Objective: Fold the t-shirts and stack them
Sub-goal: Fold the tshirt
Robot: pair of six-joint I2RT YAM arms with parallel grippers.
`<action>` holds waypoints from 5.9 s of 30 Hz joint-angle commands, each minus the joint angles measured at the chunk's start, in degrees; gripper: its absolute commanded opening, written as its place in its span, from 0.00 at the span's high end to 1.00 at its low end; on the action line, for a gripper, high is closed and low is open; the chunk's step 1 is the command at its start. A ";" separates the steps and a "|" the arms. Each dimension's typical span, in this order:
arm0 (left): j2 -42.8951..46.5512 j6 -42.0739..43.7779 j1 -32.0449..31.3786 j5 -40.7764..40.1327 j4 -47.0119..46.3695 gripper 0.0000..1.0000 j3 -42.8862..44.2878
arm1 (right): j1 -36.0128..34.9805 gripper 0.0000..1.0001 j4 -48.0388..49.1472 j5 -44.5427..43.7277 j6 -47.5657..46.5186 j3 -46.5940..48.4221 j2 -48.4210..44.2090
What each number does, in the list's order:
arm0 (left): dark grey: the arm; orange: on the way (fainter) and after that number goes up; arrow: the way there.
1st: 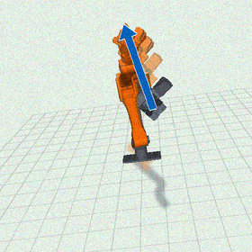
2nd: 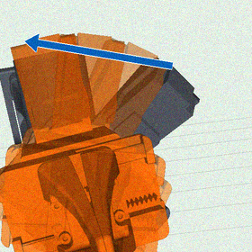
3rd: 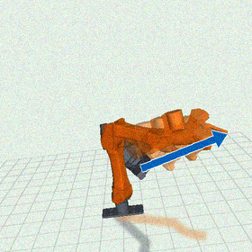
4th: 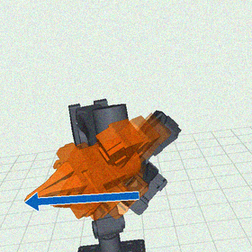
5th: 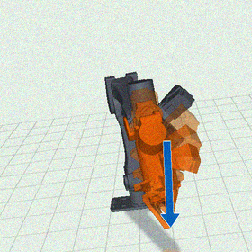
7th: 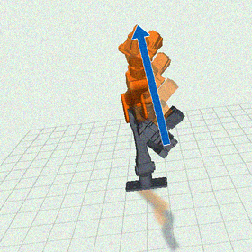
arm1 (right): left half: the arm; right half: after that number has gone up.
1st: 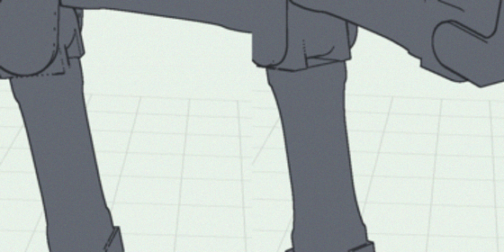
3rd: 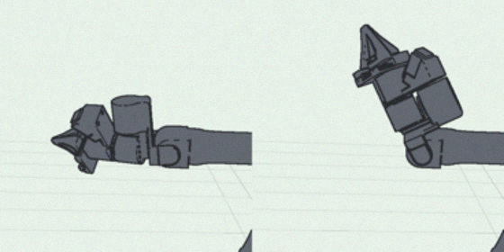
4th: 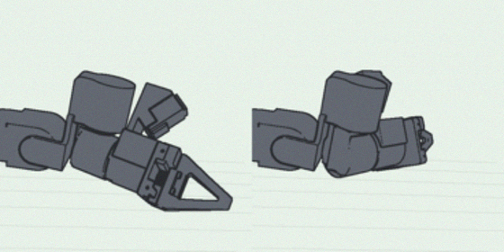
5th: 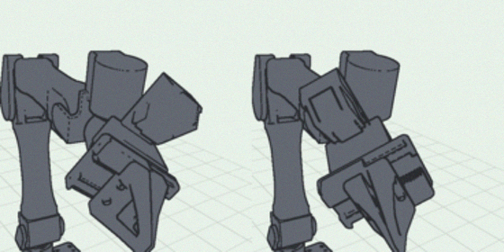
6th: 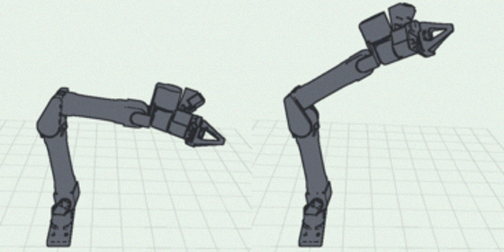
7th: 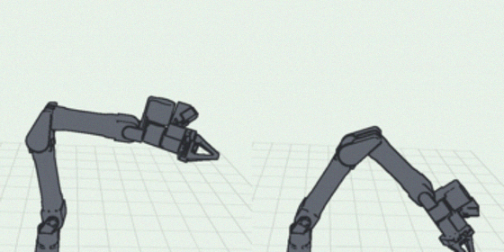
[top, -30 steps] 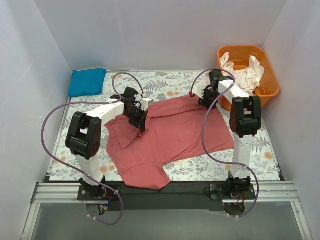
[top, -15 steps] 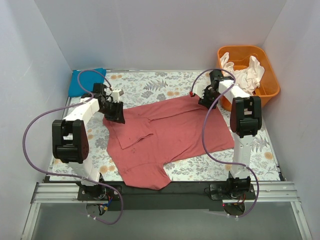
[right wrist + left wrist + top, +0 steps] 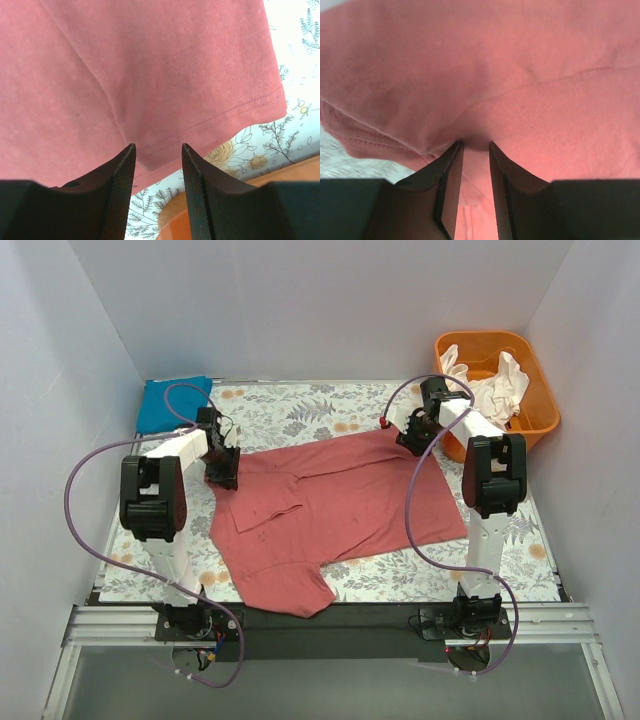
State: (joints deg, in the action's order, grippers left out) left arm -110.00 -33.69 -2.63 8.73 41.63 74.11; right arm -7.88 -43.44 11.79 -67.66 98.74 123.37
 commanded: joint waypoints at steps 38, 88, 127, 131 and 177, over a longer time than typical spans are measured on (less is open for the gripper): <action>-14.90 9.87 6.06 -2.05 0.03 0.63 19.23 | -0.12 0.52 7.04 -4.29 41.82 5.85 7.23; 32.21 47.84 14.15 20.63 26.23 0.35 -16.27 | -15.06 0.43 10.04 -6.61 8.78 -54.88 -44.01; 38.36 64.45 1.58 7.70 6.17 0.90 -39.57 | -15.06 0.99 11.01 -8.01 10.00 -52.60 -37.24; 40.03 64.10 1.75 7.62 9.87 1.00 -37.37 | -15.06 0.99 9.08 -7.22 10.00 -52.77 -38.82; -6.54 56.72 7.03 14.47 24.81 1.00 29.42 | -6.36 0.99 -3.14 -4.32 -0.90 -12.17 -14.48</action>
State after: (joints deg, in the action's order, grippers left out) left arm -116.25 23.03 4.71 23.49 65.87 99.50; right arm -14.59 -44.07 7.46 -65.14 83.20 107.63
